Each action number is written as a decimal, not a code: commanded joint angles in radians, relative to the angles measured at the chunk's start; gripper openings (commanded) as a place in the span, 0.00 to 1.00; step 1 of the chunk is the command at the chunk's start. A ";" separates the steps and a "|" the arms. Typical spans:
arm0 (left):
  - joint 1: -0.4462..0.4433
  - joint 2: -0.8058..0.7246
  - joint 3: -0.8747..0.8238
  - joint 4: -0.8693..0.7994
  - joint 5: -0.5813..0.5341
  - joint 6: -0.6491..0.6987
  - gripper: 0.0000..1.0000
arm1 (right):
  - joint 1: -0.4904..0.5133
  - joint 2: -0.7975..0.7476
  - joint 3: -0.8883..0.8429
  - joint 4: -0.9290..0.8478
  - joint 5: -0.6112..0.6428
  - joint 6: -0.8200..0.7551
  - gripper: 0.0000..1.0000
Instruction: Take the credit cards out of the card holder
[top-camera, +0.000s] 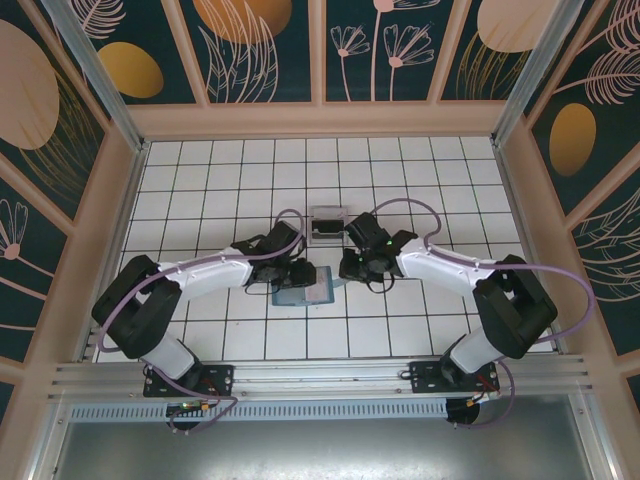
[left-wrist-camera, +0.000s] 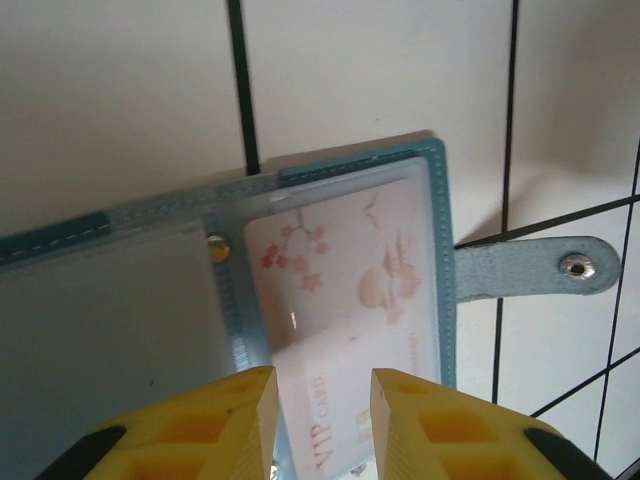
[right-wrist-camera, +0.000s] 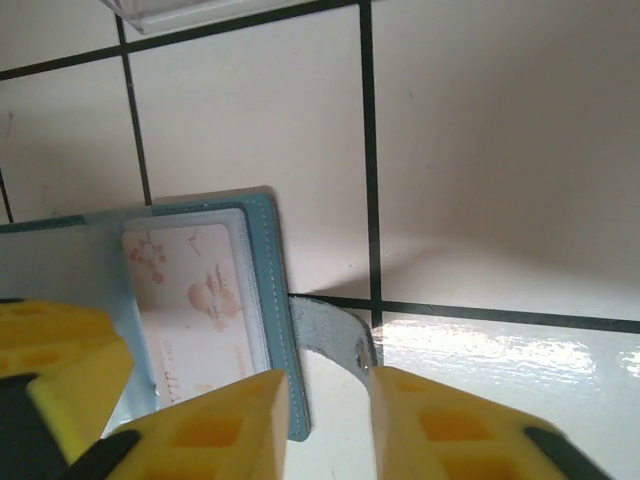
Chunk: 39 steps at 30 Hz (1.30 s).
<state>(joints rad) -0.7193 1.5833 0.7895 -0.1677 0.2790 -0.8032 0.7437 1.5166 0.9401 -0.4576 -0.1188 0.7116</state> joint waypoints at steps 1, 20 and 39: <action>0.005 -0.034 -0.040 0.098 0.044 -0.040 0.32 | -0.001 -0.028 0.050 -0.056 0.028 -0.003 0.32; 0.035 -0.038 -0.134 0.187 0.064 -0.059 0.31 | 0.049 0.154 0.075 0.066 -0.111 -0.004 0.29; 0.039 -0.020 -0.136 0.173 0.051 -0.044 0.30 | 0.074 0.278 0.100 0.072 -0.093 -0.020 0.22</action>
<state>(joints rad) -0.6861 1.5639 0.6598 0.0078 0.3359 -0.8509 0.8082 1.7763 1.0252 -0.3786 -0.2302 0.7090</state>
